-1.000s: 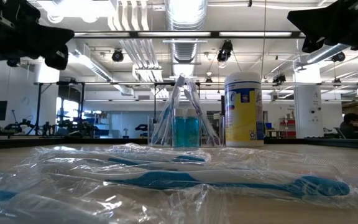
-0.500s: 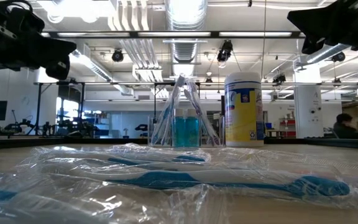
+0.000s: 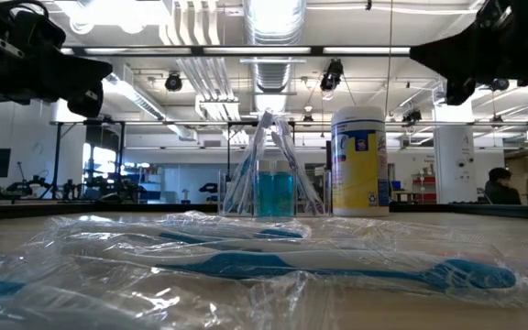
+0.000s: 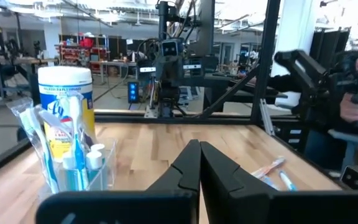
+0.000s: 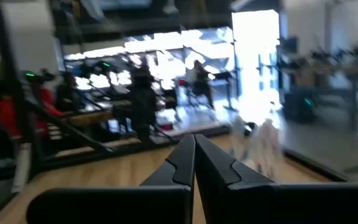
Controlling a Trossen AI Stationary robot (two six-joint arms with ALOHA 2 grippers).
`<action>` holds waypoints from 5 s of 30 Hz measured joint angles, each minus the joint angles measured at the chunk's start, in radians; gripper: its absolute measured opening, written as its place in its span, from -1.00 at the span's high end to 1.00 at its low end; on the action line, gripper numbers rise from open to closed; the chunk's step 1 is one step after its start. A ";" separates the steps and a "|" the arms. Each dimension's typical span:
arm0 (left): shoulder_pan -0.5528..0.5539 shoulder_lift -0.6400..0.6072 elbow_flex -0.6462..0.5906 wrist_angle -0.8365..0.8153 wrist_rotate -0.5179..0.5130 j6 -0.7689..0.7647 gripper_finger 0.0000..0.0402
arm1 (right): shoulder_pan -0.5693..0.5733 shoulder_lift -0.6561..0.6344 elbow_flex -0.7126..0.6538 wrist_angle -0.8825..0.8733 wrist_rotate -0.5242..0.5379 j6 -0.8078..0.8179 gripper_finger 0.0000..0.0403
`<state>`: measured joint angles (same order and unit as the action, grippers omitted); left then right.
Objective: Pick & Place toothbrushing station
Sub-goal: Put the yellow toothbrush into the transparent organizer
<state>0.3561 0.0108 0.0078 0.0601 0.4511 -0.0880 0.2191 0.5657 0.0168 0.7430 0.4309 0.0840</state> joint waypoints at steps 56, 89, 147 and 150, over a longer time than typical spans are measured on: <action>0.000 0.048 -0.002 0.049 -0.006 -0.099 0.92 | 0.279 1.418 1.455 -1.520 -0.431 0.927 0.25; 0.000 0.048 -0.002 0.028 -0.007 -0.090 0.96 | 0.270 1.537 1.442 -1.488 -0.401 0.844 0.25; 0.000 0.054 -0.002 0.011 -0.092 0.031 0.92 | 0.278 0.124 0.439 -0.384 -0.026 -0.289 0.94; 0.000 0.054 -0.002 0.011 -0.117 0.072 0.92 | 0.277 0.080 0.390 -0.368 -0.023 -0.281 0.94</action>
<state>0.3565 0.0650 0.0055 0.0708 0.3341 -0.0156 0.4957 0.6460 0.4065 0.3752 0.4075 -0.1969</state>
